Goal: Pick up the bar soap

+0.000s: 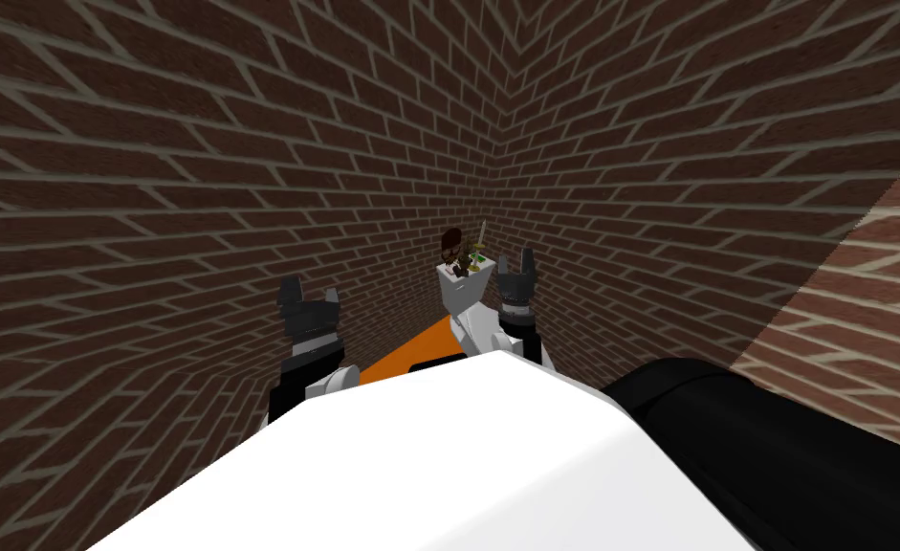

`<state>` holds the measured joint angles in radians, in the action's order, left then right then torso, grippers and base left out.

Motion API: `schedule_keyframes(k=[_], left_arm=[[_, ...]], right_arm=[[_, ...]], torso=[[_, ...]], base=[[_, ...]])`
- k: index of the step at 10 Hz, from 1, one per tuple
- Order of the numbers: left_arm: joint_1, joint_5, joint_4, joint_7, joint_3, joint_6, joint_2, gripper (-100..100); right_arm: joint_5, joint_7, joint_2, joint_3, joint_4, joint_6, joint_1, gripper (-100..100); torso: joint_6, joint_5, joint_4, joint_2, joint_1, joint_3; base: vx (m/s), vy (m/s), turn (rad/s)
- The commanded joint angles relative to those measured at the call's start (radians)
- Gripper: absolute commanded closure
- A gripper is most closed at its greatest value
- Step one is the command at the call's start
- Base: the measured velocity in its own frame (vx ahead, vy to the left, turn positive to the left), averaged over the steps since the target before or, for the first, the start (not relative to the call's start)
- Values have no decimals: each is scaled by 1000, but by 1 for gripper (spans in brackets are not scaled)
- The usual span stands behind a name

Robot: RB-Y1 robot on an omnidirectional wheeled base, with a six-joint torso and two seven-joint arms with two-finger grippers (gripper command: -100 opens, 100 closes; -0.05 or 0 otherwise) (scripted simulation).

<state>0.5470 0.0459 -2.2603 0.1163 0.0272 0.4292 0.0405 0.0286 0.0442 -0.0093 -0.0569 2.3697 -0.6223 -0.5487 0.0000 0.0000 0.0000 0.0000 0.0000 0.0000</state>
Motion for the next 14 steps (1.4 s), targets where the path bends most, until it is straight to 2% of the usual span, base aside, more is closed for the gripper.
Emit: schedule_keyframes(k=[1, 5, 6, 7, 8, 9, 10, 11, 12, 13, 14], left_arm=[[0, 0, 0, 0, 0, 0, 0, 0], [0, 0, 0, 0, 0, 0, 0, 0], [0, 0, 0, 0, 0, 0, 0, 0], [0, 0, 0, 0, 0, 0, 0, 0], [0, 0, 0, 0, 0, 0, 0, 0], [0, 0, 0, 0, 0, 0, 0, 0], [0, 0, 0, 0, 0, 0, 0, 0], [0, 0, 0, 0, 0, 0, 0, 0], [0, 0, 0, 0, 0, 0, 0, 0], [0, 0, 0, 0, 0, 0, 0, 0], [0, 0, 0, 0, 0, 0, 0, 0]], right_arm=[[-6, 1, -45, 0, -20, -3, -6, -100], [-25, 7, -169, -4, -91, -11, -27, -100], [-25, 7, -185, -4, -91, -11, -27, -100], [-32, 8, -222, -6, -115, -12, -34, -100], [-32, 8, -231, -6, -115, -12, -34, -100], [-39, 10, -272, -9, -141, -14, -42, -100], [-39, 10, -281, -9, -141, -14, -42, -100], [-47, 12, -320, -12, -170, -15, -50, -100], [-47, 12, -334, -12, -170, -15, -50, -100], [-55, 14, -368, -16, -200, -16, -59, -100], [-55, 14, -390, -16, -200, -16, -59, -100]], torso=[[0, 0, 0, 0, 0, 0], [0, 0, 0, -2, 1, -1], [0, 0, -1, -2, 1, -1], [0, 0, 0, -2, 1, -1], [0, 0, 0, -2, 1, -1], [0, 0, 0, -1, 1, -1], [0, 0, 0, -1, 1, -1], [0, 0, 0, -1, 1, -1], [0, 0, 0, -2, 1, -1], [0, 0, 0, -2, 1, -1], [0, 0, 0, -2, 1, -1]], base=[[15, 14, 52], [27, 27, 60], [25, 12, 26], [24, 15, 53], [18, 14, 28], [20, 18, 67], [19, 15, 28], [26, 20, 48], [22, 17, 38], [24, 20, 91], [20, 18, 28]])
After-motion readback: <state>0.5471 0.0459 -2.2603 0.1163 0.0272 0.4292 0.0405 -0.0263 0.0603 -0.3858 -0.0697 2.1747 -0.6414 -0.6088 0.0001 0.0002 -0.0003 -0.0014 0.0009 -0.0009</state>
